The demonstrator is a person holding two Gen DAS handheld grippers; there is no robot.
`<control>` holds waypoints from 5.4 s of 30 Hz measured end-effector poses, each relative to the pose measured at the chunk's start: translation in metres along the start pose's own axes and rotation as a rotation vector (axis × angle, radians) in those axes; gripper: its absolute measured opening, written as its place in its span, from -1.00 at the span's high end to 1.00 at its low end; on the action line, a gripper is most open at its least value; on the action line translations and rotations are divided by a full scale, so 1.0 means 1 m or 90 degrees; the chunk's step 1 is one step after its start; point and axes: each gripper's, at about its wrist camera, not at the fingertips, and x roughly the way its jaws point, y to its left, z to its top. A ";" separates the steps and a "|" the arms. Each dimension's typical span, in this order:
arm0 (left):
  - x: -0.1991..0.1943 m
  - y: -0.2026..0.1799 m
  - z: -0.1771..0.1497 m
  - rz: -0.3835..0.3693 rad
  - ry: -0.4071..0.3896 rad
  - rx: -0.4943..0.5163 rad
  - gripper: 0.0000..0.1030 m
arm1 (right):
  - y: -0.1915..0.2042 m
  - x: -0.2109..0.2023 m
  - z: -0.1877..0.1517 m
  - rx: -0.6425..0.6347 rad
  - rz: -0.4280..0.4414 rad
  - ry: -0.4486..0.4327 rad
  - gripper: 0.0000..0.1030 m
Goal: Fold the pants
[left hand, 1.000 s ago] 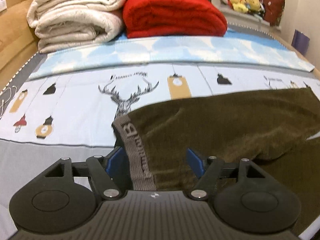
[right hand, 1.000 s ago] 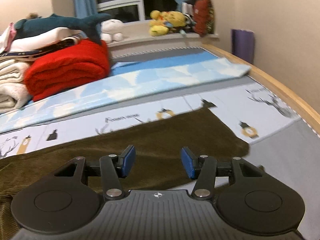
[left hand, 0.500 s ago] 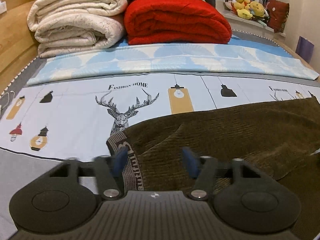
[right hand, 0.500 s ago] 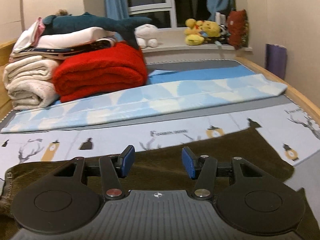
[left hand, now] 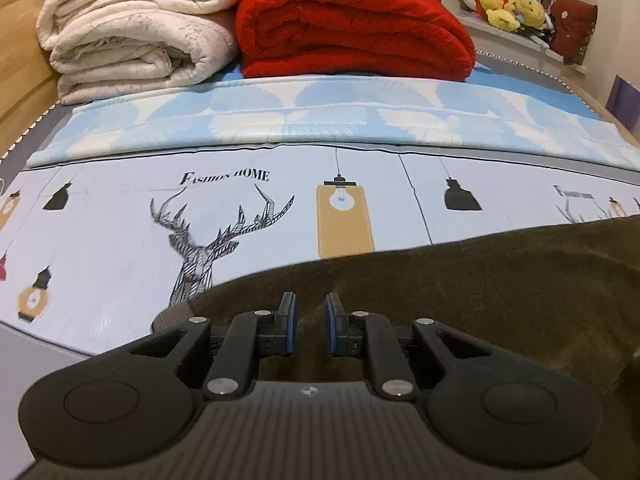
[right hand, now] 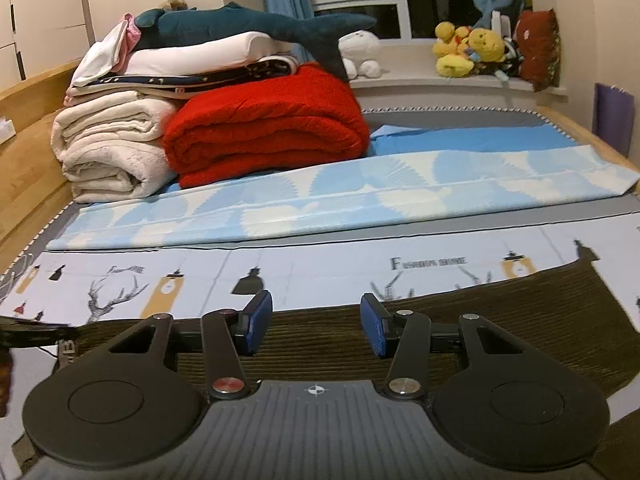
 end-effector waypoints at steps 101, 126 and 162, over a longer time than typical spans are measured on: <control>-0.104 0.087 -0.125 -0.048 0.114 -0.298 0.65 | -0.236 -0.030 -0.049 0.440 -0.092 0.009 0.94; -0.099 0.120 -0.166 0.013 0.218 -0.345 0.06 | -0.357 -0.149 -0.215 0.634 -0.237 0.102 0.32; -0.111 0.138 -0.186 0.015 0.227 -0.331 0.68 | -0.383 -0.185 -0.238 0.510 -0.523 0.210 1.00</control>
